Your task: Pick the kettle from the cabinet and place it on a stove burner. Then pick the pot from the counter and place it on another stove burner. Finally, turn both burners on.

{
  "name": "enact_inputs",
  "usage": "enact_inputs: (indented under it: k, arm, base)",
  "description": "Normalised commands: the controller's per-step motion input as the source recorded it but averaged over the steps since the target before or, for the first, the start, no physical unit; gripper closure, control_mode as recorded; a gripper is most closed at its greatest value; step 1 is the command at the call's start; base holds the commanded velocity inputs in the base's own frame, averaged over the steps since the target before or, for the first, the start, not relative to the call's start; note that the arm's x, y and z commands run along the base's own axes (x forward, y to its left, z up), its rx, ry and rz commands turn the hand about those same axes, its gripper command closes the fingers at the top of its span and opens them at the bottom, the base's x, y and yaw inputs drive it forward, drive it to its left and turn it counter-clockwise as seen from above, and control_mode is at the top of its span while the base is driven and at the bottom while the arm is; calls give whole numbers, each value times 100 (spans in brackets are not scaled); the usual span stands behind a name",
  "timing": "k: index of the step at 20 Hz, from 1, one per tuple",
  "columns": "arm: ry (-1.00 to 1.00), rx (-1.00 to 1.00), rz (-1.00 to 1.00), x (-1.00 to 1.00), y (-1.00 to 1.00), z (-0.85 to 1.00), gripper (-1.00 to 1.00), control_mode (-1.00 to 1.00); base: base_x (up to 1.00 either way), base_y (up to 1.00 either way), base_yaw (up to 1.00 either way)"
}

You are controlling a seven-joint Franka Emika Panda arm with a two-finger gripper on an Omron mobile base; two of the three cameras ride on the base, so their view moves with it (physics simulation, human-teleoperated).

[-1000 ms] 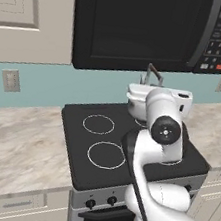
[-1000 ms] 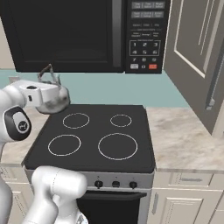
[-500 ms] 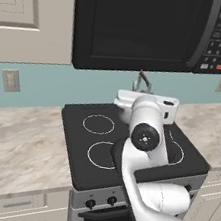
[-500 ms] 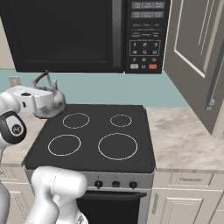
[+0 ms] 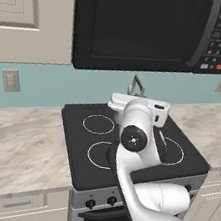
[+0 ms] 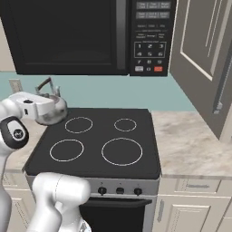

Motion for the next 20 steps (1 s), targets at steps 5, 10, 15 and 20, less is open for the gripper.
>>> enact_inputs:
  k: [5,10,15,20]
  arm:
    - [0,5,-1,43,12,-18,100,-100]
    - [0,2,-3,41,18,-27,100,-100]
    - [0,0,-8,36,18,-29,100,-100]
    - [0,0,-13,38,19,-23,100,-100]
  base:
    - [0,0,0]
    - [0,0,0]
    - [0,0,0]
    - [0,0,0]
